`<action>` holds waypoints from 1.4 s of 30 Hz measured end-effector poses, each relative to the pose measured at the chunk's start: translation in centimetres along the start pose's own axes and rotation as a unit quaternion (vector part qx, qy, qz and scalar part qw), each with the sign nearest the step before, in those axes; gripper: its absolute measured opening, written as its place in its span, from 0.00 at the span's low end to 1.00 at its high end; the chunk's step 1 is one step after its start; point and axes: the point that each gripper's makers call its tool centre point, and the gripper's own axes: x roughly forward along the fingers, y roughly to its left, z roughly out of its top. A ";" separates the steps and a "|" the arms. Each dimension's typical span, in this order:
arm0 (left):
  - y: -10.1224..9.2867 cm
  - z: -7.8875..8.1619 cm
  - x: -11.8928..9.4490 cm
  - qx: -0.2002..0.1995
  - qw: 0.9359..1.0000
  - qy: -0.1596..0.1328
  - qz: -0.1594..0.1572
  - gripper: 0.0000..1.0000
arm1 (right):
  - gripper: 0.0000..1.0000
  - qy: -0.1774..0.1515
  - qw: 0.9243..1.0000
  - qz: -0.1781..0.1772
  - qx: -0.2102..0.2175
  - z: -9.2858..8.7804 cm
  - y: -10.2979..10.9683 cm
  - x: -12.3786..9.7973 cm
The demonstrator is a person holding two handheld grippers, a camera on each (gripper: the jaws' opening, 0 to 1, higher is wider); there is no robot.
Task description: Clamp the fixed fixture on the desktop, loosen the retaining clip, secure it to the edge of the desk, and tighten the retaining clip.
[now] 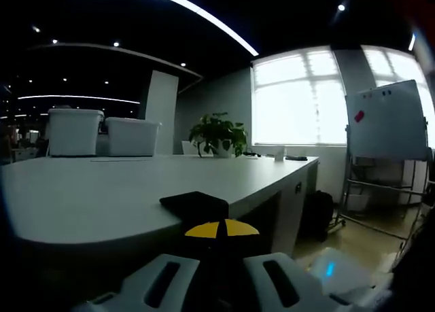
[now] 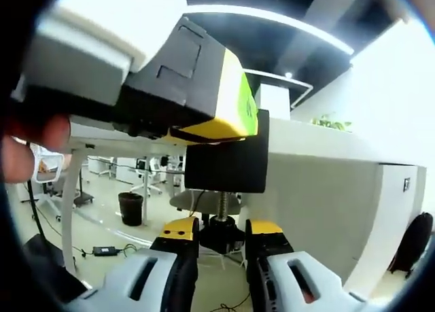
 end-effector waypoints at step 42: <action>0.3 0.0 0.1 0.014 1.000 0.015 0.013 0.01 | 0.26 -0.003 0.892 0.448 0.067 0.2 2.5 0.1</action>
